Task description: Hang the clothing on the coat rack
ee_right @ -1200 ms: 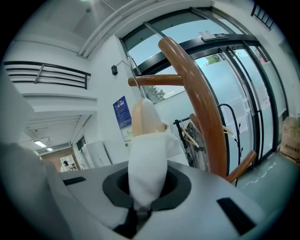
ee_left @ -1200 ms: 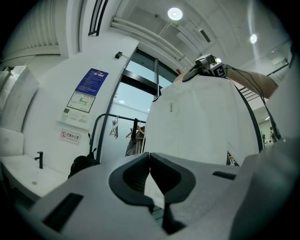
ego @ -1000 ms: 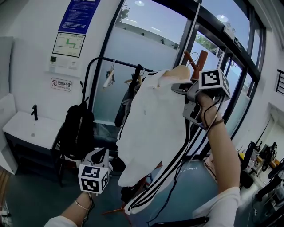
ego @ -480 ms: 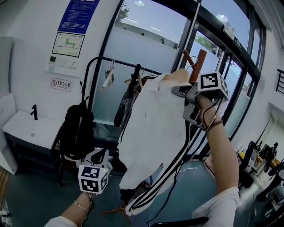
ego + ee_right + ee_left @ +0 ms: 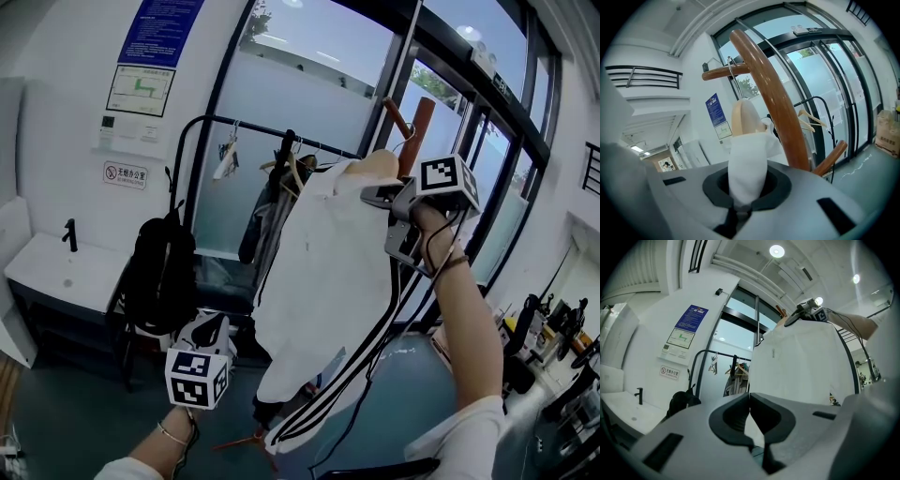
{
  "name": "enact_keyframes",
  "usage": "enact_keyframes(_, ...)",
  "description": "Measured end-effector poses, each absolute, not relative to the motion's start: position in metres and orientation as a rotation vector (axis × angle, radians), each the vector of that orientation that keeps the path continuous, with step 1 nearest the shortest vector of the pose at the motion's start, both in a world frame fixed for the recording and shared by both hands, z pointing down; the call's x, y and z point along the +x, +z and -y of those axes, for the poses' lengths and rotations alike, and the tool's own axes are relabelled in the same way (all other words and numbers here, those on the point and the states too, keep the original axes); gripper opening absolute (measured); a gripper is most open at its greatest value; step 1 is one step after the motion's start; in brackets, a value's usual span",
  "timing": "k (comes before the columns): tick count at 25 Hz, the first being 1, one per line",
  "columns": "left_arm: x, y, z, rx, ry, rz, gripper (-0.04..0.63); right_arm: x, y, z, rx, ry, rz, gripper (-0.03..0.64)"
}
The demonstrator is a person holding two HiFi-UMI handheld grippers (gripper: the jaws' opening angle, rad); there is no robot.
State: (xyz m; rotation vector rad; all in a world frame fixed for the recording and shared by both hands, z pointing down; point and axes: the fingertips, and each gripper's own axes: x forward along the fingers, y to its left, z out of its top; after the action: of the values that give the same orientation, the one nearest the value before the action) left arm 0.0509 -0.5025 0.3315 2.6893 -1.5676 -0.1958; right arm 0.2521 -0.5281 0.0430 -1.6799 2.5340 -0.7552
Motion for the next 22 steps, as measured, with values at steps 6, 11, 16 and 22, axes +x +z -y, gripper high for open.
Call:
enact_keyframes(6, 0.057, 0.335, 0.502, 2.694, -0.197, 1.568, 0.009, 0.257, 0.051, 0.528, -1.685, -0.758, -2.538, 0.037)
enact_keyframes(11, 0.061, 0.338, 0.505, 2.694, -0.186, 1.562, 0.009, 0.260, 0.053, 0.527, -1.732, -0.746, -2.542, 0.038)
enact_keyframes(16, 0.070, 0.339, 0.506, 2.705, -0.175, 1.531, 0.009, 0.272, 0.041, 0.519, -1.851, -0.630, -2.522, 0.081)
enact_keyframes(22, 0.087, 0.343, 0.507, 2.729, -0.161, 1.477, 0.009, 0.282, 0.035, 0.505, -1.870, -0.568, -2.511, 0.104)
